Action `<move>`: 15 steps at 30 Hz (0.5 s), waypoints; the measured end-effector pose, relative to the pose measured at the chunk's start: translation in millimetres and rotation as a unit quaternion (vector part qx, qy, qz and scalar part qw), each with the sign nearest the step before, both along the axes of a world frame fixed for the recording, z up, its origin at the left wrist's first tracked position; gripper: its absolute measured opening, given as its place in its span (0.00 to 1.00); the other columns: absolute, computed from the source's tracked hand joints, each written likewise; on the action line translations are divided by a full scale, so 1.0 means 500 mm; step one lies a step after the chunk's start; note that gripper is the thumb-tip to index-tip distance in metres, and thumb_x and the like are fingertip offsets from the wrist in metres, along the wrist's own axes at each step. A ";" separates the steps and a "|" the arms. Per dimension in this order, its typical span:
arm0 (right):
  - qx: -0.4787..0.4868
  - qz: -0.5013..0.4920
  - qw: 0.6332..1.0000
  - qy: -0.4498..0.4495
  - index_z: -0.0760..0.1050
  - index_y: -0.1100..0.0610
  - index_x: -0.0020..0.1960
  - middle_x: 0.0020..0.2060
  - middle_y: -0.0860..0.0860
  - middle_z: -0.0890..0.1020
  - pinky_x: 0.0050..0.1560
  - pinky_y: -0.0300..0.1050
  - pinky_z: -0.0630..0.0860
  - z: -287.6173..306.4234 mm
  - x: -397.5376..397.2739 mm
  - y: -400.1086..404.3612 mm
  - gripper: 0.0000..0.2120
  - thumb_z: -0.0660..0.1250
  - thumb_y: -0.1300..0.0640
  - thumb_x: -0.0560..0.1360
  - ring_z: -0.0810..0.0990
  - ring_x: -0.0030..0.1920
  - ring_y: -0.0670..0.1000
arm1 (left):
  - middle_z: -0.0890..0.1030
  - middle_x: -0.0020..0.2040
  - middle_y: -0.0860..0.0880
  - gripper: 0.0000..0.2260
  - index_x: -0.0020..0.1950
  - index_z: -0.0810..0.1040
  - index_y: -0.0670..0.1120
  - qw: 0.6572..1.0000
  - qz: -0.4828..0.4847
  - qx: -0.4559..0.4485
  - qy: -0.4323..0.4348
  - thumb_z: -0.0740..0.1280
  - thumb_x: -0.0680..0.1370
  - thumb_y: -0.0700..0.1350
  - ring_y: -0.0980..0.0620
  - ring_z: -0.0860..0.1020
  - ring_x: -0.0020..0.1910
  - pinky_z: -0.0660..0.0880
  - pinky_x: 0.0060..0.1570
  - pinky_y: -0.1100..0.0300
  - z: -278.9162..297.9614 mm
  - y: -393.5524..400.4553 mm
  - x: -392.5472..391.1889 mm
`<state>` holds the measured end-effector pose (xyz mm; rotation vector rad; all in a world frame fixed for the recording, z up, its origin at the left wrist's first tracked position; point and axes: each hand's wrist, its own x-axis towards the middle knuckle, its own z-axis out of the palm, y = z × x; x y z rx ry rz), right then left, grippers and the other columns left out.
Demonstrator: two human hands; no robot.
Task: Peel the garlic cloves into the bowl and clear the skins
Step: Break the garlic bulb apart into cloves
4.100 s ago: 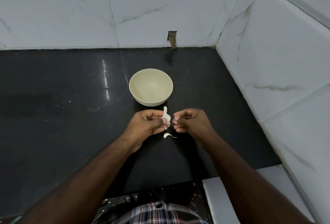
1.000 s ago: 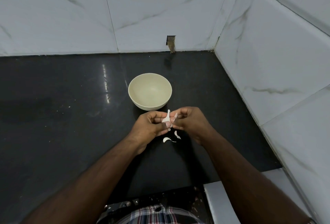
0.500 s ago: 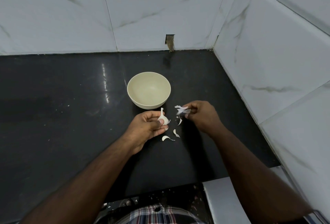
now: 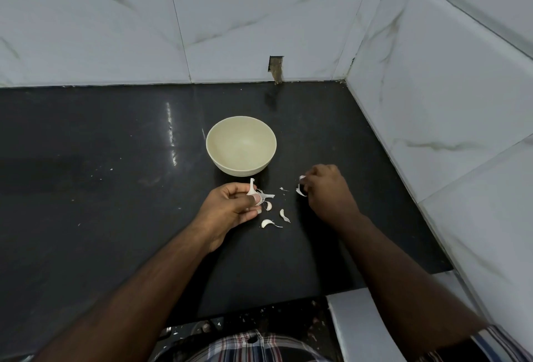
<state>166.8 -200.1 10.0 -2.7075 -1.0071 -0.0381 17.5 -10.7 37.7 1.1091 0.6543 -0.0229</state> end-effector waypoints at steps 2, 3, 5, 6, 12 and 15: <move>0.026 -0.007 1.000 -0.015 0.84 0.52 0.54 0.50 0.52 0.81 0.47 0.55 0.78 0.002 0.006 0.004 0.15 0.62 0.59 0.74 0.76 0.51 0.61 | 0.85 0.49 0.41 0.10 0.57 0.81 0.39 1.000 0.003 -0.003 0.002 0.72 0.76 0.36 0.47 0.84 0.48 0.82 0.45 0.61 -0.003 0.001 -0.002; 0.038 0.034 0.999 -0.010 0.84 0.50 0.55 0.50 0.51 0.81 0.47 0.55 0.77 0.000 -0.001 0.015 0.17 0.58 0.57 0.74 0.77 0.50 0.60 | 0.85 0.49 0.41 0.10 0.57 0.80 0.39 1.000 0.003 -0.003 0.002 0.72 0.76 0.36 0.47 0.84 0.48 0.81 0.45 0.61 -0.004 0.001 -0.002; 0.029 0.129 0.991 0.006 0.83 0.47 0.58 0.50 0.51 0.81 0.50 0.53 0.76 -0.008 -0.031 0.045 0.21 0.57 0.56 0.73 0.78 0.50 0.58 | 0.85 0.49 0.40 0.10 0.58 0.80 0.38 1.000 -0.001 -0.001 0.003 0.72 0.76 0.36 0.47 0.84 0.47 0.81 0.44 0.62 -0.006 0.000 -0.002; 0.013 0.151 0.988 0.004 0.82 0.46 0.60 0.51 0.51 0.80 0.51 0.53 0.75 -0.016 -0.047 0.055 0.21 0.59 0.57 0.72 0.77 0.51 0.58 | 0.85 0.49 0.40 0.11 0.58 0.80 0.38 1.000 -0.004 0.001 0.003 0.72 0.77 0.36 0.48 0.84 0.47 0.81 0.44 0.62 -0.006 -0.001 -0.001; 0.002 0.011 1.000 -0.025 0.84 0.48 0.55 0.54 0.52 0.81 0.49 0.54 0.76 -0.018 -0.009 0.004 0.13 0.69 0.59 0.73 0.76 0.55 0.61 | 0.86 0.50 0.41 0.10 0.58 0.80 0.38 1.000 -0.008 0.001 0.010 0.71 0.77 0.36 0.47 0.85 0.48 0.81 0.44 0.62 -0.009 -0.001 -0.004; 0.030 -0.011 0.999 -0.019 0.84 0.49 0.56 0.54 0.52 0.81 0.50 0.54 0.76 0.001 -0.001 -0.014 0.17 0.60 0.55 0.75 0.76 0.55 0.61 | 0.86 0.50 0.41 0.09 0.57 0.81 0.39 1.000 -0.013 0.003 0.017 0.71 0.78 0.36 0.47 0.85 0.49 0.81 0.45 0.61 -0.013 -0.001 -0.002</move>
